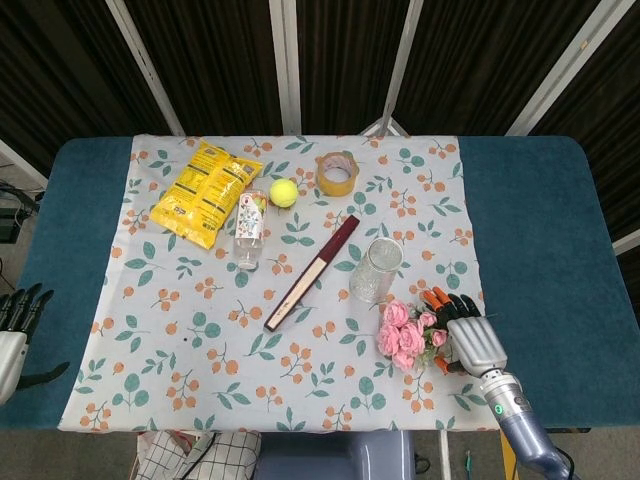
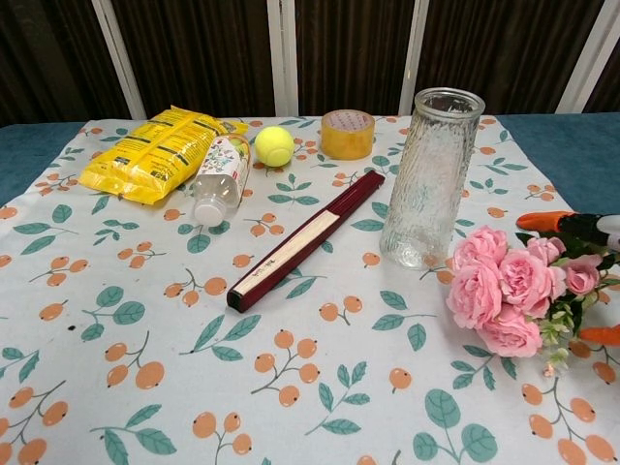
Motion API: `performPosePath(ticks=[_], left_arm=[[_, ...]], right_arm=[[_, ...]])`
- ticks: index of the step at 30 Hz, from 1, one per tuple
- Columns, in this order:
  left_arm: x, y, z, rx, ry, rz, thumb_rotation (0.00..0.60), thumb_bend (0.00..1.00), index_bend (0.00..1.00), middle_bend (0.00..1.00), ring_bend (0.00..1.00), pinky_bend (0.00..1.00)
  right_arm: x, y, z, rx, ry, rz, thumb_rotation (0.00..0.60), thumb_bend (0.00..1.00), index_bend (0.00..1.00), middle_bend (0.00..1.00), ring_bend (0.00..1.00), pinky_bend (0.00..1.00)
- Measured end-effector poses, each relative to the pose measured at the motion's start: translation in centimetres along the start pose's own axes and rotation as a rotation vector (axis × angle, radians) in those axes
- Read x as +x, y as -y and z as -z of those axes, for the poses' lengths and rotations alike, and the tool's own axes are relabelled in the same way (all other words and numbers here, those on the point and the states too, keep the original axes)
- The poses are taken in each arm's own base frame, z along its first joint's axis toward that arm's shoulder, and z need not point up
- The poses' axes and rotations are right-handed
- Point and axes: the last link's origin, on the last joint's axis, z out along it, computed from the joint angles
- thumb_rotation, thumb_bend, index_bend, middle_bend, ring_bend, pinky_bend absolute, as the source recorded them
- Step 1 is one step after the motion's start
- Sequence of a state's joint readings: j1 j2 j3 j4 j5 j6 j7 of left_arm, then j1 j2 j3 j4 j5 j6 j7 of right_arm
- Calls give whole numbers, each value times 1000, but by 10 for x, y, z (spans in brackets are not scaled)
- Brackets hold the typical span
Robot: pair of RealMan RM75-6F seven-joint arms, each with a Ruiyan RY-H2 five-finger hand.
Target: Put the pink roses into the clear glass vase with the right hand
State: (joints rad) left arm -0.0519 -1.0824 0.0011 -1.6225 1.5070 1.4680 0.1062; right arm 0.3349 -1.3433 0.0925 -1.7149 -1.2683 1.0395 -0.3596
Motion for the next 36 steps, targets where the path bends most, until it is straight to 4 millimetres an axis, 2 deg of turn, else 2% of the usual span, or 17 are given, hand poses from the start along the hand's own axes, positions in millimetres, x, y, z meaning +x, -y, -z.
performPosePath(ticks=[5,9,12,16,19,25,32,36], left_arm=[[0,1,-2,2,15,9,600,0,0,0,0,0],[0,1,-3,-1,23,14,600,0,0,0,0,0],[0,1,-3,2,26,19,600,0,0,0,0,0],[0,2,-3,7,24,22,600,0,0,0,0,0],[1,2,-2,9,24,23,600,0,0,0,0,0],[1,2,-2,15,20,24,600,0,0,0,0,0],[0,0,-1,18,16,20,600,0,0,0,0,0],[0,-1,-1,17,14,15,600,0,0,0,0,0]], right_arm=[[-11,11,-12,8,12,-4,600,246,237,291,256,185],[-17,16,-19,11,6,-12,600,343,452,466,431,371],[-20,17,-23,6,3,-18,600,369,564,554,517,436],[-16,19,-21,12,-16,-28,600,376,590,575,538,444],[-4,20,-18,24,-51,-42,600,377,590,575,538,444],[38,15,-6,34,-172,-146,600,376,590,575,538,444],[114,-6,10,19,-381,-316,600,377,590,575,538,444],[149,-13,13,22,-480,-465,600,377,590,575,538,444]])
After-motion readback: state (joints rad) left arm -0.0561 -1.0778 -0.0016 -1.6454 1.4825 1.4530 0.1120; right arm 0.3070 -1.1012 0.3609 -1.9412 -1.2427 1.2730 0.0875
